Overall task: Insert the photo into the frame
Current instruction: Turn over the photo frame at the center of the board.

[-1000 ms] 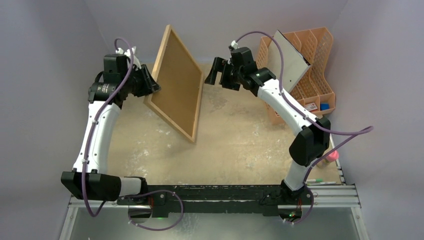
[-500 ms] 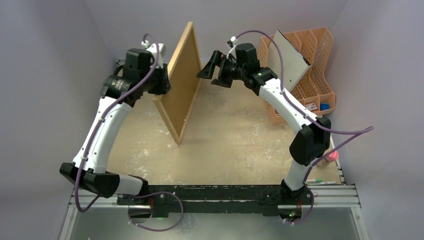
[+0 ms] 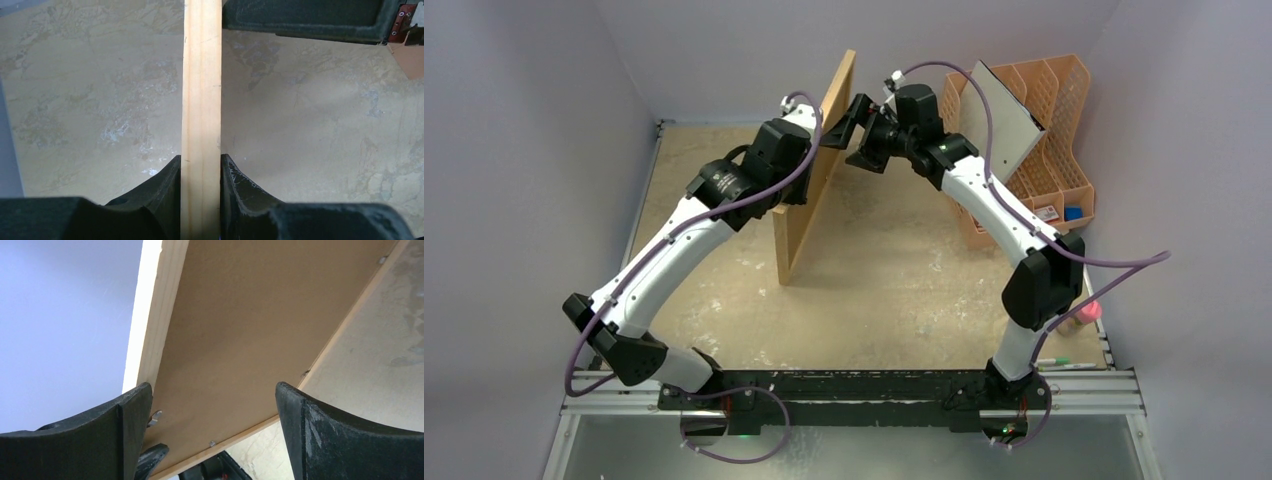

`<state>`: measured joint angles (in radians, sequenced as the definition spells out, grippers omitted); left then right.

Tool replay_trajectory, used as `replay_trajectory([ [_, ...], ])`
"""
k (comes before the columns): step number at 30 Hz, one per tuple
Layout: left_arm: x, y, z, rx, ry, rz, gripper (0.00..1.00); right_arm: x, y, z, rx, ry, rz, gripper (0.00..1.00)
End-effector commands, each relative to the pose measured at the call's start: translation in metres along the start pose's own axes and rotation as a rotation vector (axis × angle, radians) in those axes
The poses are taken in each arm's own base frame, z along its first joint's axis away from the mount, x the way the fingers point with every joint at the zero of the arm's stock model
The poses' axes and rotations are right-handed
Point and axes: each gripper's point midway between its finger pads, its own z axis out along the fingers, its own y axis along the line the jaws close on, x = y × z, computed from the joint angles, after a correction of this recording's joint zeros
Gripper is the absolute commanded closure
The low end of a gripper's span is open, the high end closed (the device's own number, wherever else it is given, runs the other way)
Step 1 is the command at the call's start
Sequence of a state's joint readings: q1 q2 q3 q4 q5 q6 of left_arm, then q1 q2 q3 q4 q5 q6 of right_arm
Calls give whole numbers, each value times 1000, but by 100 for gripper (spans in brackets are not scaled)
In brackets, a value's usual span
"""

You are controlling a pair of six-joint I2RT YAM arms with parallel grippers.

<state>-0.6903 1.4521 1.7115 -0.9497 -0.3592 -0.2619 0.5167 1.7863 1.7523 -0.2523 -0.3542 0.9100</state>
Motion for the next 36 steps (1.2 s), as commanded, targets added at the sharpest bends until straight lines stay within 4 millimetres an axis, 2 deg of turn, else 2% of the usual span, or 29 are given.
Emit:
replay_trajectory([
  [1, -2, -13, 7, -2, -10, 2, 99, -25, 28, -25, -35, -131, 10, 6],
  [8, -6, -26, 8, 62, -37, -23, 97, -39, 53, -54, -98, -231, -23, 5],
  [11, -8, -32, 9, 93, -45, -31, 96, -41, 57, -59, -115, -248, -24, 5],
  [15, -7, -40, 10, 138, -50, -37, 92, -42, 52, -42, -82, -199, -45, 6],
  [19, 0, -46, 16, 164, -53, -30, 84, -37, 33, -15, -11, -120, -67, 6],
  [26, 10, -54, 25, 192, -30, -35, 79, -43, 12, -6, 107, -111, -92, 6],
  [29, 9, -59, 23, 225, -45, -41, 71, -42, 5, -8, 134, -113, -97, 9],
  [33, 5, -68, 14, 301, -83, -46, 56, -41, 1, -14, 143, -109, -99, 16],
  [36, -1, -92, -5, 470, -104, -45, 41, -43, 1, -20, 120, -91, -97, 31],
])
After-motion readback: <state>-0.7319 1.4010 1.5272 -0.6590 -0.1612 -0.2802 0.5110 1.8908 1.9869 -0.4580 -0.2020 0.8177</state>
